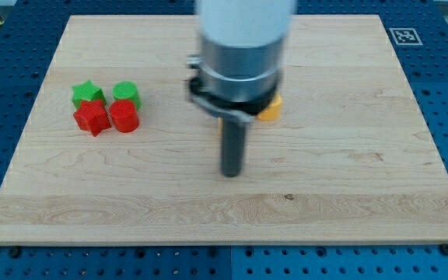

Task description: Move the red circle below the yellow hexagon

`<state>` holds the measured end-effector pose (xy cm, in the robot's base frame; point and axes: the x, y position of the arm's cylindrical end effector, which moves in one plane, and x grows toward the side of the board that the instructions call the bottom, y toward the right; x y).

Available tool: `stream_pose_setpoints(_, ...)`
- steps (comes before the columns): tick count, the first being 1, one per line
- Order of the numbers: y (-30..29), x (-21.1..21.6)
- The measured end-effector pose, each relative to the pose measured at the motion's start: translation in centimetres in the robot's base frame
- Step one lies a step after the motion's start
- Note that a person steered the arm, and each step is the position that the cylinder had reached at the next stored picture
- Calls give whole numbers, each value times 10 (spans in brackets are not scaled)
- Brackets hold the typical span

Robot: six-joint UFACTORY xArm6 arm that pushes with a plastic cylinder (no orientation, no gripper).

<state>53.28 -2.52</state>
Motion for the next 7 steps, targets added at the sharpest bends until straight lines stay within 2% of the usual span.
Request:
stream_pose_setpoints(4, -207, -19)
stream_pose_setpoints(5, -256, -57)
stream_pose_setpoints(6, -265, -95)
stream_pose_setpoints(7, -235, -107)
